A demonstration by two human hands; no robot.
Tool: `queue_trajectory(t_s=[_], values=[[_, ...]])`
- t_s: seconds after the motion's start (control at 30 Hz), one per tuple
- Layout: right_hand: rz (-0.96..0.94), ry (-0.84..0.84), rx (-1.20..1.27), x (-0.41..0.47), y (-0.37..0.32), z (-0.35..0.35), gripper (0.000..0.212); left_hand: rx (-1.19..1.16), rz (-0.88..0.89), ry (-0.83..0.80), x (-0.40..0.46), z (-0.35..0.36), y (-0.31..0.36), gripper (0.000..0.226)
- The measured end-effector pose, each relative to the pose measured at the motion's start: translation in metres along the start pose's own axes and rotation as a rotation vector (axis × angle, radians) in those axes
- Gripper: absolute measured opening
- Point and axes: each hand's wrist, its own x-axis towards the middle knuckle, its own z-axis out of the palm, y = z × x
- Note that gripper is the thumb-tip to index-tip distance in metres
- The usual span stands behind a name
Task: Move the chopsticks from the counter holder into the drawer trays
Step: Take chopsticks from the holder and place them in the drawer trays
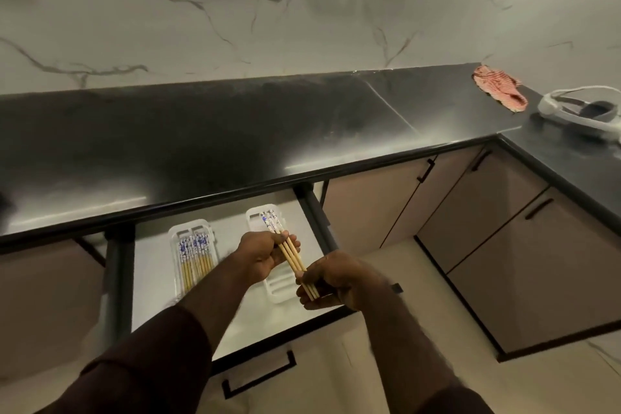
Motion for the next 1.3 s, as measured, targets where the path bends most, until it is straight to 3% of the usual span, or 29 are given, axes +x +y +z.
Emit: queue_trajectory(t_s=[0.4, 0.77, 1.03, 1.3], values=[[0.135, 0.023, -0.117, 0.093, -0.008, -0.002, 0.017, 0.076, -0.077, 0.086, 0.094, -0.003, -0.007, 0.031], [0.128, 0.156, -0.260, 0.176, 0.002, 0.015, 0.027, 0.116, -0.138, 0.151, 0.160, -0.005, -0.017, 0.021], [-0.041, 0.335, -0.544, 0.199, 0.019, 0.030, 0.024, 0.058, -0.131, 0.160, 0.185, -0.011, -0.029, 0.027], [-0.186, 0.405, -0.800, 0.196, 0.020, 0.034, 0.026, -0.004, -0.125, 0.162, 0.196, -0.010, -0.035, 0.027]])
